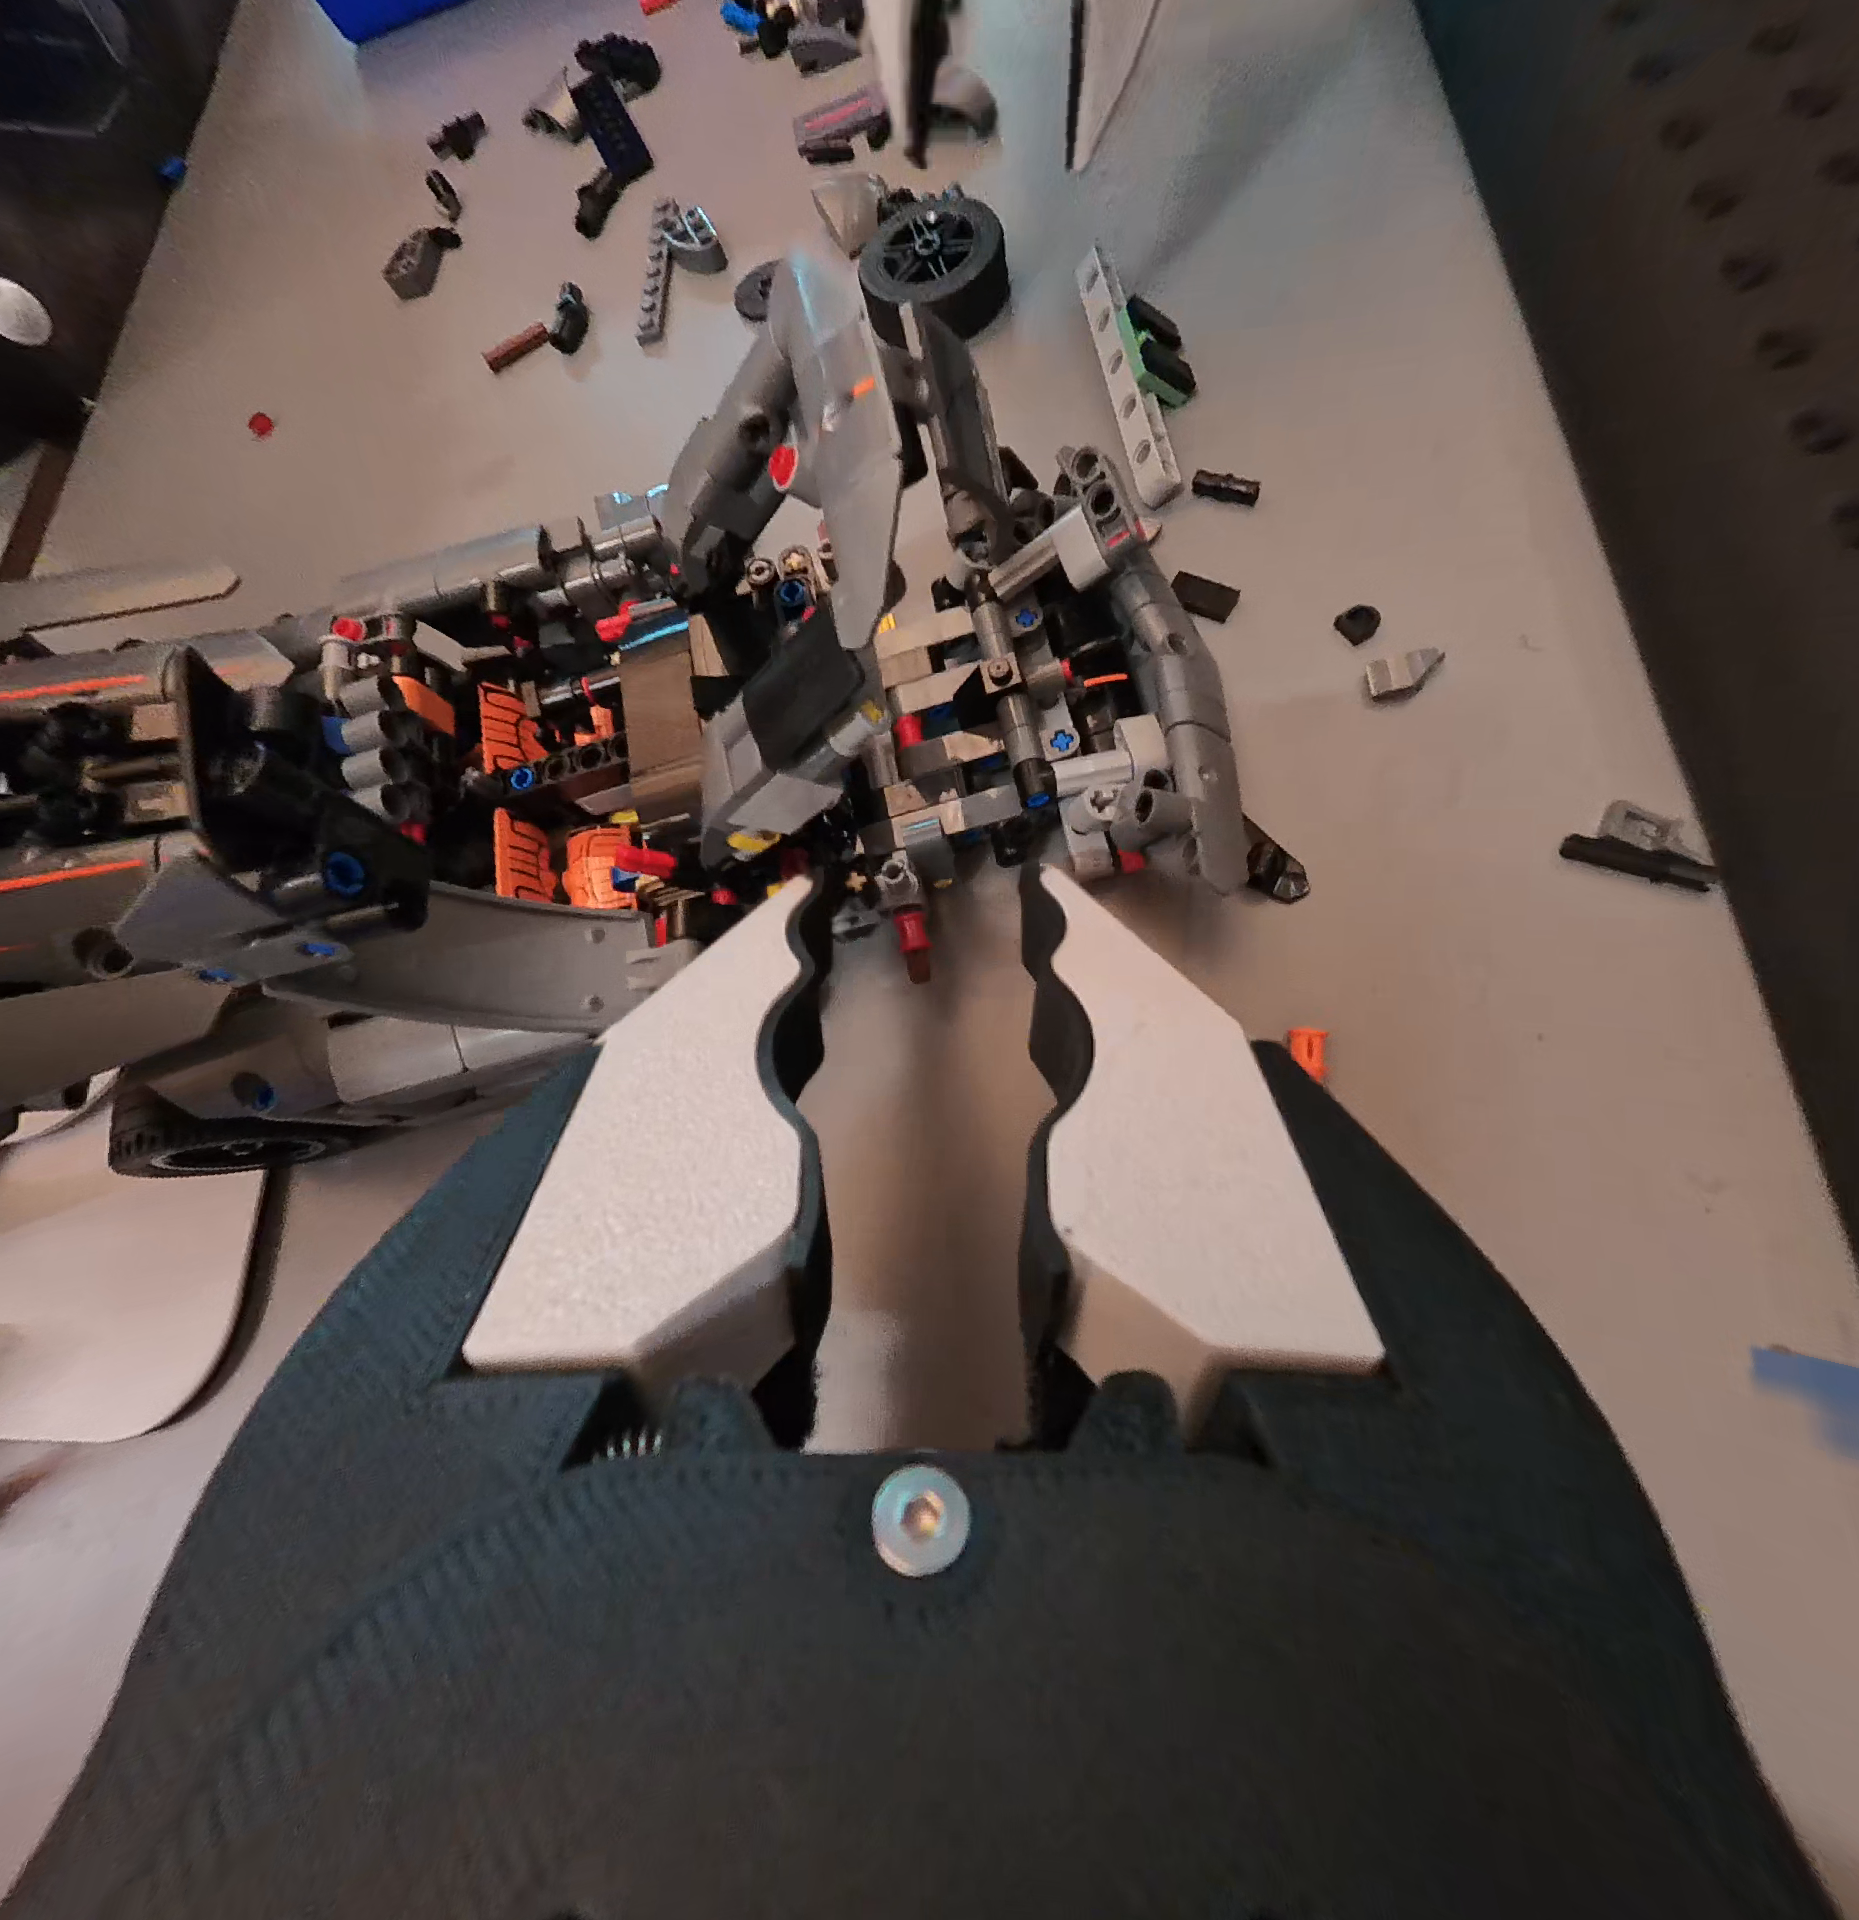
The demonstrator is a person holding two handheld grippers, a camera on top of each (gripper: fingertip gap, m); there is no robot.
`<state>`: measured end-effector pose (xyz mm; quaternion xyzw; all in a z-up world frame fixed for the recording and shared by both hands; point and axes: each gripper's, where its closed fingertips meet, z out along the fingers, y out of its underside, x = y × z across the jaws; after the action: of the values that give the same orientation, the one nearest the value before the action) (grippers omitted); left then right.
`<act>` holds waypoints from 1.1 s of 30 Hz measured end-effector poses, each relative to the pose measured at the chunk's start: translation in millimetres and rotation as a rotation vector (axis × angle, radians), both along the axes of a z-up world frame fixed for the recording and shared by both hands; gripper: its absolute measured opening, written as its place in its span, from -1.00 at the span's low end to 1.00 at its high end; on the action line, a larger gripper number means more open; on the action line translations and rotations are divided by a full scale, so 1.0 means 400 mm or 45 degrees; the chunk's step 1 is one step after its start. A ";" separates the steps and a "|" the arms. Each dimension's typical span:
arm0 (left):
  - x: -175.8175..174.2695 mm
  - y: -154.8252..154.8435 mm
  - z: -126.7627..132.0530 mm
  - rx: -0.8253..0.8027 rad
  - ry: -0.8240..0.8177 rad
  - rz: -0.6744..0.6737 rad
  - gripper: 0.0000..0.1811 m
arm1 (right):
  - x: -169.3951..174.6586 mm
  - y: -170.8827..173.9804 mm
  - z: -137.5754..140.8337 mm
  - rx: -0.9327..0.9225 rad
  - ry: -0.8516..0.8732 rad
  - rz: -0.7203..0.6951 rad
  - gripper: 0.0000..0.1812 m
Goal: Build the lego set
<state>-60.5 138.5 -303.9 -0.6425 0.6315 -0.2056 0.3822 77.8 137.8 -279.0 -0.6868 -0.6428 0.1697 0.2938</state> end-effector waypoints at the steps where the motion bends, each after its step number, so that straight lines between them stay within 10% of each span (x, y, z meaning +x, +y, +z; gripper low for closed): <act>1: 0.003 0.000 0.003 -0.002 -0.012 0.001 -0.63 | -0.034 -0.001 0.014 0.021 0.046 0.021 -0.65; 10: 0.026 0.001 0.008 0.017 -0.061 0.012 -0.69 | -0.215 -0.017 -0.017 -0.058 0.093 0.149 -0.94; 19: 0.031 0.029 0.015 0.070 -0.090 0.095 -0.90 | -0.177 -0.017 -0.013 -0.285 0.228 0.116 -0.96; 26: 0.055 0.053 0.084 0.369 -0.097 0.189 -0.47 | -0.181 -0.032 -0.013 -0.199 0.203 0.171 -0.97; 33: 0.093 0.041 0.075 0.548 -0.016 0.125 -0.79 | -0.168 -0.038 -0.008 -0.249 0.252 0.160 -0.98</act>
<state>-23.4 155.0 -273.8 -0.5747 0.6264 -0.0515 0.5240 10.4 122.6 -282.2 -0.6504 -0.6329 0.3165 0.2761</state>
